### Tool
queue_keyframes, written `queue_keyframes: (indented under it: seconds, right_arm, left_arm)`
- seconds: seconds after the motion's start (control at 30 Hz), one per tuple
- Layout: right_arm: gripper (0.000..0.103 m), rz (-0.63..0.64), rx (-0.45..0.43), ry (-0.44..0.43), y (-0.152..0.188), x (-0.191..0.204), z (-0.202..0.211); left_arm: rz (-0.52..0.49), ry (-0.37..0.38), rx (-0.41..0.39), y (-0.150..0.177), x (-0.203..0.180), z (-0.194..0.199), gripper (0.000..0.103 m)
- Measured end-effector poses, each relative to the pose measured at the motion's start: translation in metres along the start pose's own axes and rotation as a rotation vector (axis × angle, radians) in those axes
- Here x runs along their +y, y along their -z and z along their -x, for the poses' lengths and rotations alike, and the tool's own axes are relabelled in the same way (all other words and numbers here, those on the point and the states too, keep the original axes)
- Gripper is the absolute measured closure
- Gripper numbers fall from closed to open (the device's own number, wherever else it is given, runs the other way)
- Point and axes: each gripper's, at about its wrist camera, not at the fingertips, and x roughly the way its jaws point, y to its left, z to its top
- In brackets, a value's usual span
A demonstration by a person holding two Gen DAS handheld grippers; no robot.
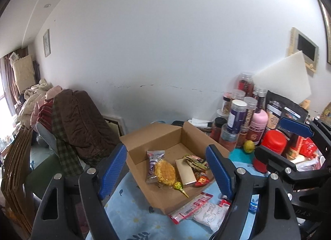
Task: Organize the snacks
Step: 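Withdraw both tools from the box toward the remaining snacks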
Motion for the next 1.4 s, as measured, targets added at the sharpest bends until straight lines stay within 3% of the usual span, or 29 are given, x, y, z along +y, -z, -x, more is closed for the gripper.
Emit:
queue_keyframes:
  seconds: [0.5, 0.9, 1.4]
  right_arm:
    - [0.025, -0.050, -0.002, 0.015, 0.051, -0.006, 0.046]
    - [0.025, -0.123, 0.071, 0.019, 0.101, -0.014, 0.044]
    - [0.025, -0.200, 0.184, -0.001, 0.156, -0.023, 0.020]
  left_arm:
    - [-0.041, 0.093, -0.023, 0.036, -0.029, 0.034, 0.024]
    - [-0.061, 0.203, 0.058, 0.078, -0.049, 0.019, 0.024]
    - [-0.044, 0.283, 0.204, 0.129, -0.061, -0.024, 0.024]
